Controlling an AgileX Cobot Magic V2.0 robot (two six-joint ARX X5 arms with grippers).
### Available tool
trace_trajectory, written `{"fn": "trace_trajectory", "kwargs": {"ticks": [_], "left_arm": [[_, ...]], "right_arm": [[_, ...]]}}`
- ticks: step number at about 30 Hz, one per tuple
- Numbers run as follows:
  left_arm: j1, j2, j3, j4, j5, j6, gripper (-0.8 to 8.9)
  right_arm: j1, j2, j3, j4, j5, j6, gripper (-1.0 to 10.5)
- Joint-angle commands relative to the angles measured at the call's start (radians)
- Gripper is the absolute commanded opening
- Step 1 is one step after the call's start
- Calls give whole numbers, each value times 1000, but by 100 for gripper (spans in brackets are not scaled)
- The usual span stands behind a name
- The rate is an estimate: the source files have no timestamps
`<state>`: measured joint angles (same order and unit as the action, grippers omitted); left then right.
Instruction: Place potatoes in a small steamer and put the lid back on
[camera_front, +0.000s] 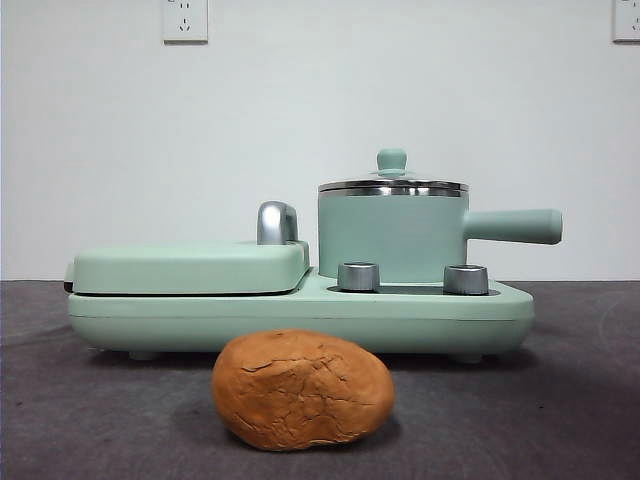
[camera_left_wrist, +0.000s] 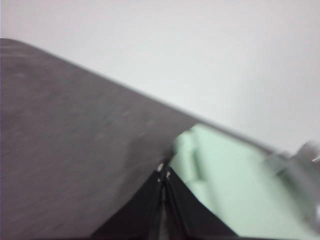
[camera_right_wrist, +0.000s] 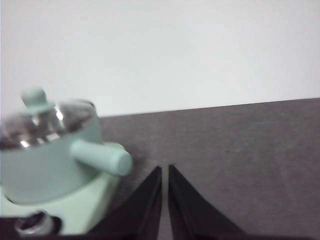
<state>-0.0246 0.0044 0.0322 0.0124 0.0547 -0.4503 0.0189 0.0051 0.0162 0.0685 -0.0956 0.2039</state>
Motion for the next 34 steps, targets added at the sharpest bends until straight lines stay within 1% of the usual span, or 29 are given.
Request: {"fn": "trace_trajectory", "kwargs": {"ticks": [1,4,6,7,9,11,13,16,18,20,23,27,28,31,34], "left_arm": [[0,-1,-18,90,65,-63,5],[0,-1,-18,205,125,-63,5],[0,-1,-7,259,131,-63,6],[0,-1,3,266,130,-63,6],[0,2,34,256,129,-63,8],[0,9,79,203,128,-58,9],[0,23,146,109,120,-56,10],[0,68,274,-60,86,-47,10],[0,116,369,-163,57,-4,10],[0,167,448,-233,45,45,10],[0,270,564,-307,46,134,10],[0,415,699,-422,50,167,10],[-2,455,731,-452,56,194,10],[-10,560,806,-528,76,301,10],[-29,646,860,-575,121,448,10]], "right_arm": [[0,-2,-3,14,-27,130,21],[0,-2,-2,66,-117,129,20],[0,-2,0,127,-159,131,14],[0,-2,7,142,-166,135,13],[0,-1,43,124,-165,165,13],[0,1,97,60,-156,164,13],[0,16,161,-23,-138,149,13],[0,59,270,-127,-132,105,13],[0,104,346,-179,-132,70,13],[0,151,411,-218,-133,39,13],[0,245,511,-285,-142,-26,13],[0,378,626,-407,-168,-144,13],[1,414,655,-445,-171,-175,13],[6,503,721,-540,-179,-270,13],[27,570,763,-607,-192,-414,13]]}}
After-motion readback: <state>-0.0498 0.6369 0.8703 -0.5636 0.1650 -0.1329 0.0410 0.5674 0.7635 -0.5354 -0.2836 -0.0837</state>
